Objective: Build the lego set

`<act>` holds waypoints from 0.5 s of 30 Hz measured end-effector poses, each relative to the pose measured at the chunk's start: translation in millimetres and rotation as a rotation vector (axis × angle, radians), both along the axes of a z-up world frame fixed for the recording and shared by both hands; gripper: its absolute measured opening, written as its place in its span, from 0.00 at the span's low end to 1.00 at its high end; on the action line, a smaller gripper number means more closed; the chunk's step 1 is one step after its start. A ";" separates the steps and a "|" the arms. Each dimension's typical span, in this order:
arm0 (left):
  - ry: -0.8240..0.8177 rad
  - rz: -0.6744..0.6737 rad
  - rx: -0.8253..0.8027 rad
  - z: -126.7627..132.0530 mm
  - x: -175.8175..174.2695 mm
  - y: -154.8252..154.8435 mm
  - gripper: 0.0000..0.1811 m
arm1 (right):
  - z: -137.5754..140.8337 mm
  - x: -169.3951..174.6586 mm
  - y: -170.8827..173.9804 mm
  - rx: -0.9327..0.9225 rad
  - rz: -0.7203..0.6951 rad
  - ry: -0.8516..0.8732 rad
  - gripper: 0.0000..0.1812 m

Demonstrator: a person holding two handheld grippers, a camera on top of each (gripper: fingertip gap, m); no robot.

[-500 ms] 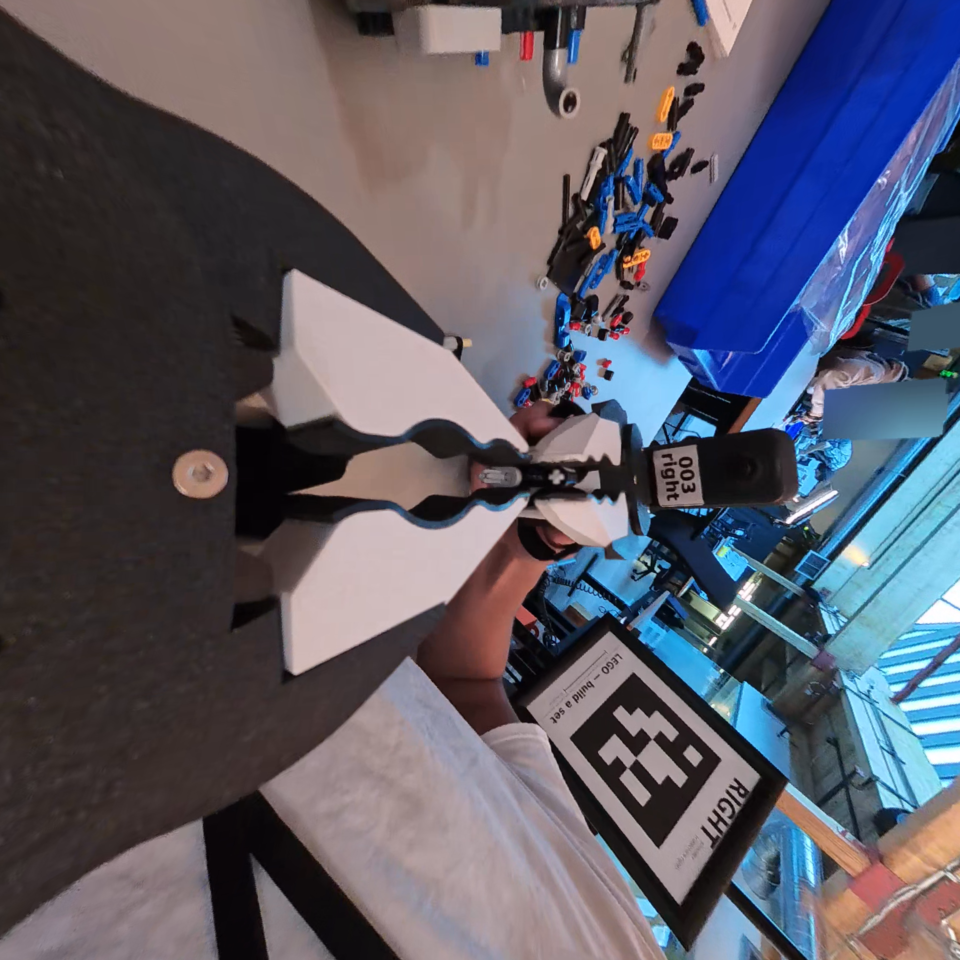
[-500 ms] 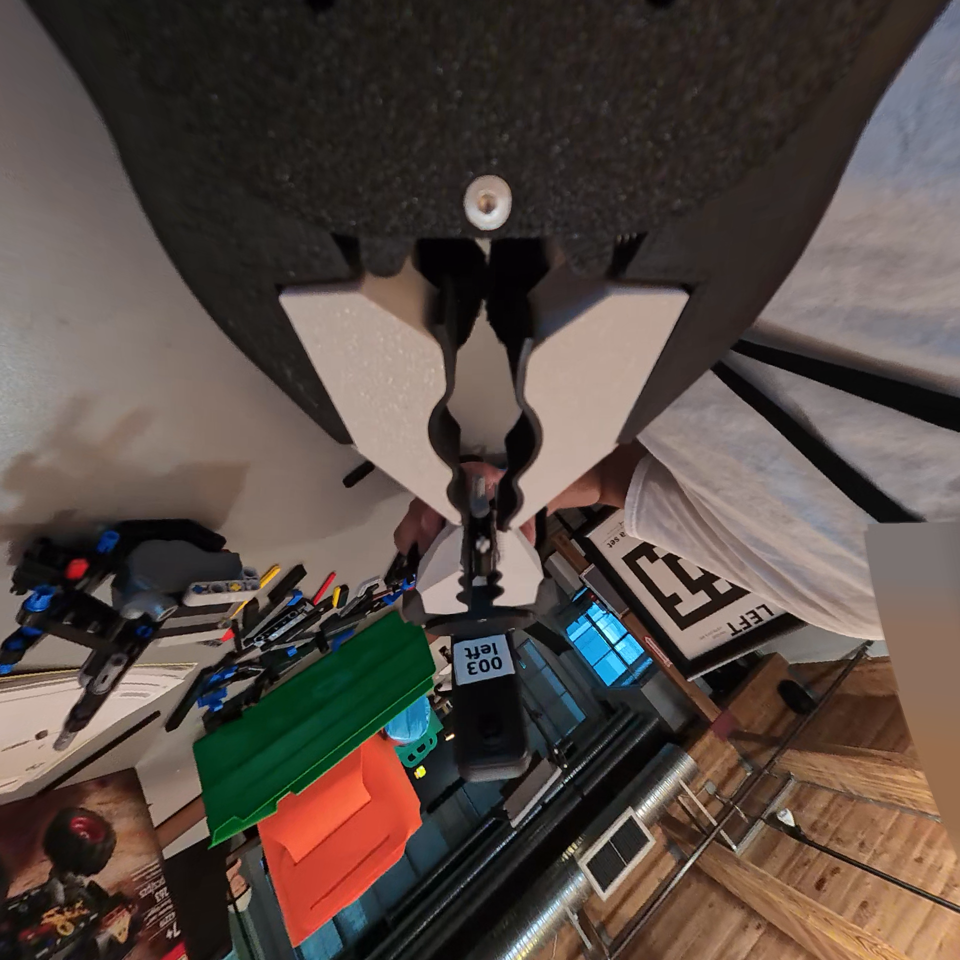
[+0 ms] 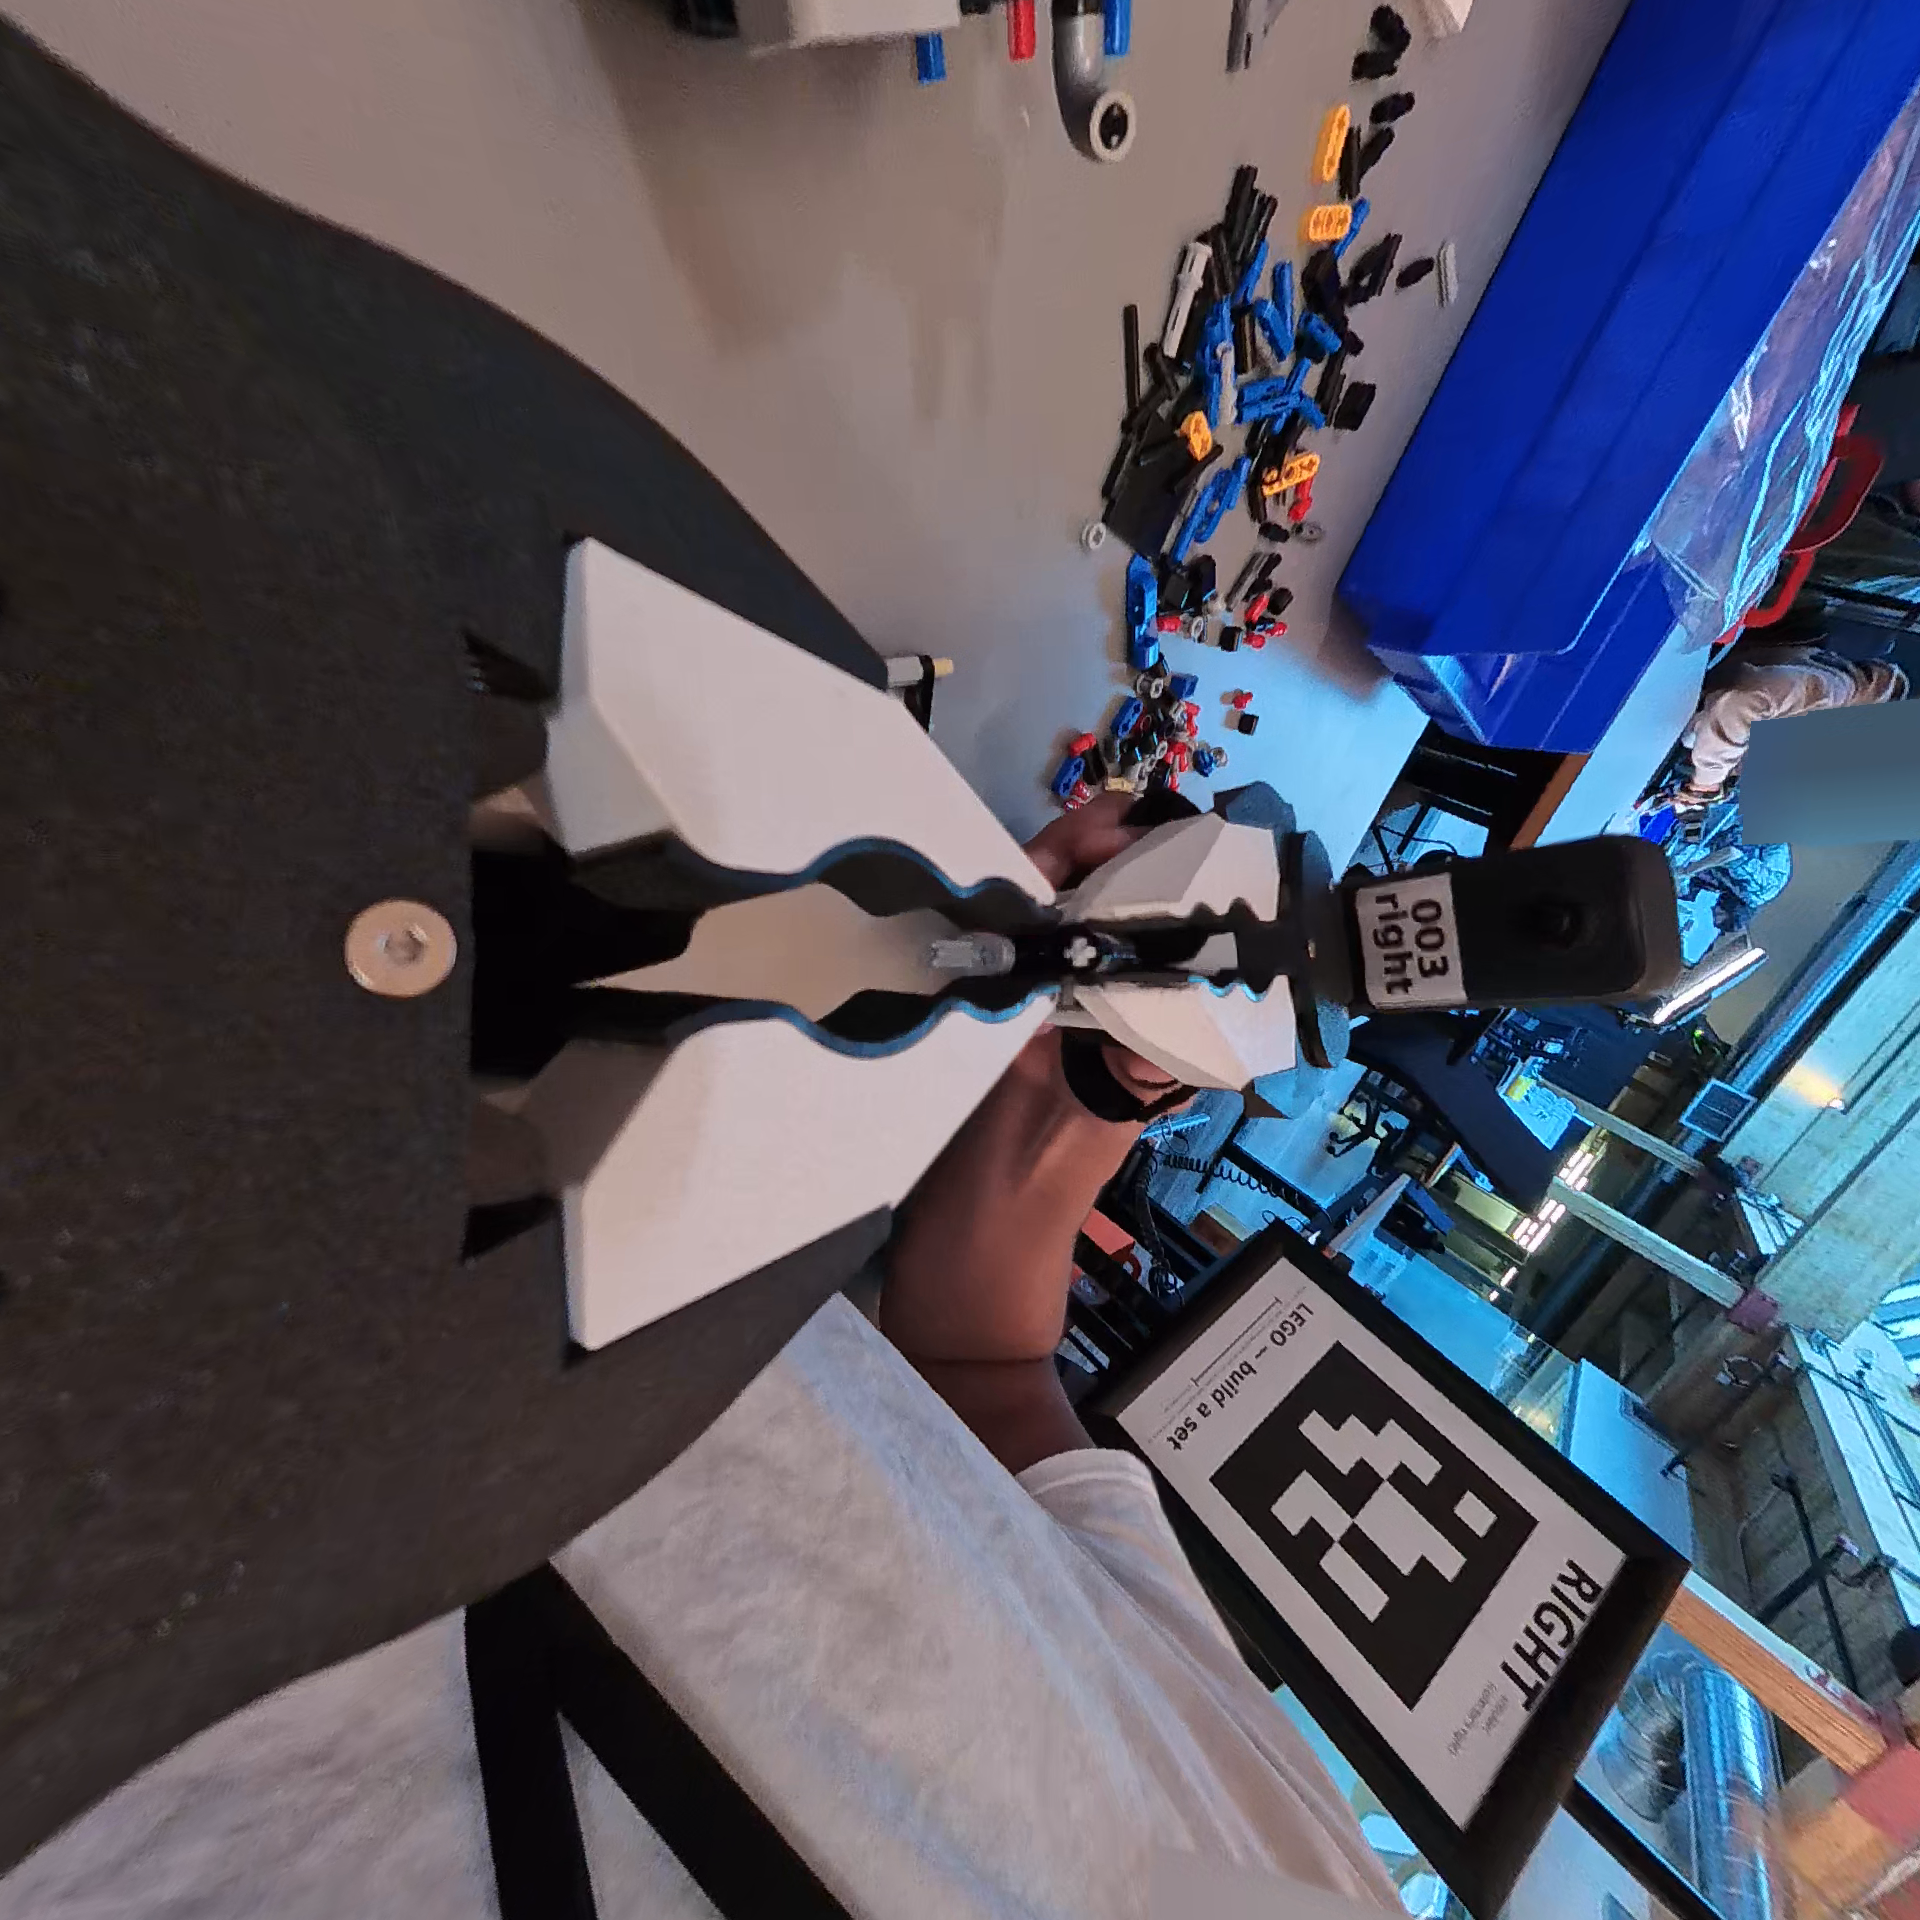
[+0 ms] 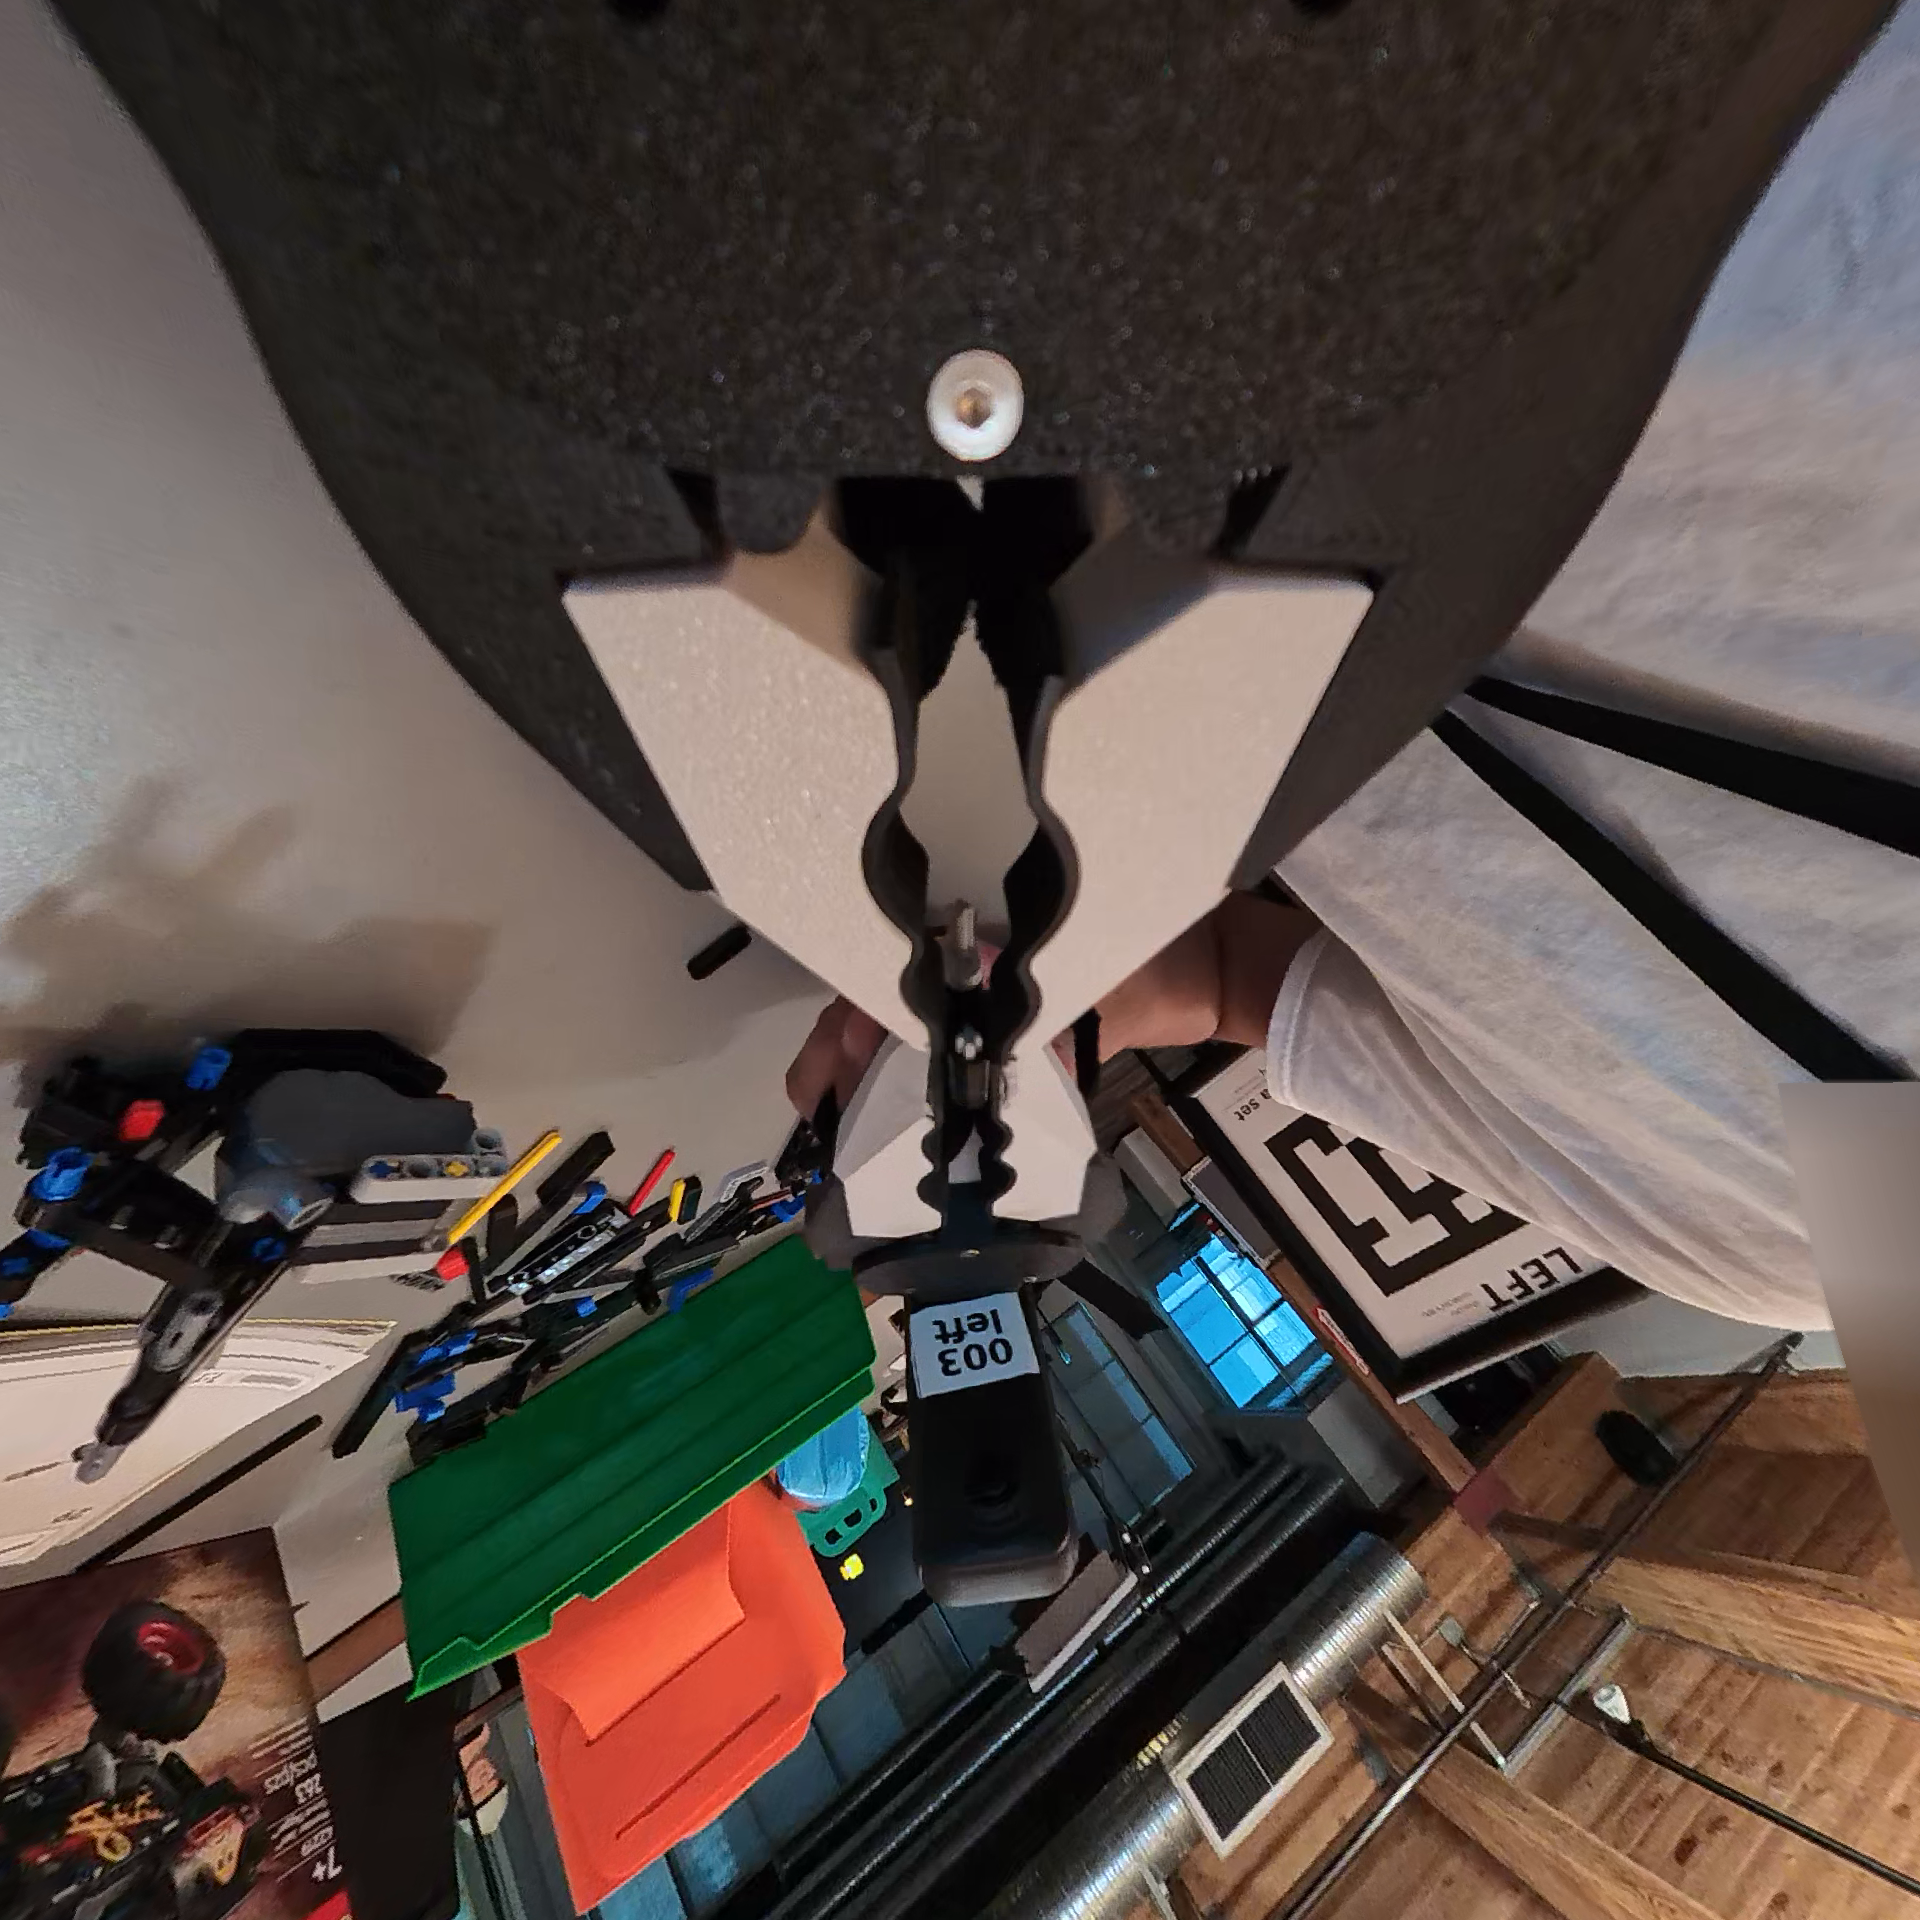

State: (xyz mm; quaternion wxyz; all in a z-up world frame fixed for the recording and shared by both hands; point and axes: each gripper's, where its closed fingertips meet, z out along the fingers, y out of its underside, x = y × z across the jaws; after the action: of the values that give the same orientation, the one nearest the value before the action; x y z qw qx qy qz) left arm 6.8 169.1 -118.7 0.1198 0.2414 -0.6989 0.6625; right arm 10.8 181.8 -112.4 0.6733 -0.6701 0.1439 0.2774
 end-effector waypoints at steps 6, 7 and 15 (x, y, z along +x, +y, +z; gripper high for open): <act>-0.043 -0.005 0.038 -2.5 -2.0 -1.6 0.03 | 0.1 -0.7 -2.3 -0.019 0.005 -0.022 0.03; -0.045 -0.016 0.048 -3.4 -3.6 -1.9 0.03 | -1.1 -2.1 -2.1 -0.026 0.008 -0.034 0.03; -0.010 0.061 0.066 -6.1 11.9 2.6 0.03 | -0.2 14.1 -2.8 -0.035 -0.072 -0.006 0.05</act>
State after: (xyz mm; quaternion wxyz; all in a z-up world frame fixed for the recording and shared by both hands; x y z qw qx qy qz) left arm 18.7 171.8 -124.8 0.0881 0.2631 -0.7133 0.6436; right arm 24.9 179.0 -112.6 0.6715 -0.6768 0.1708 0.2486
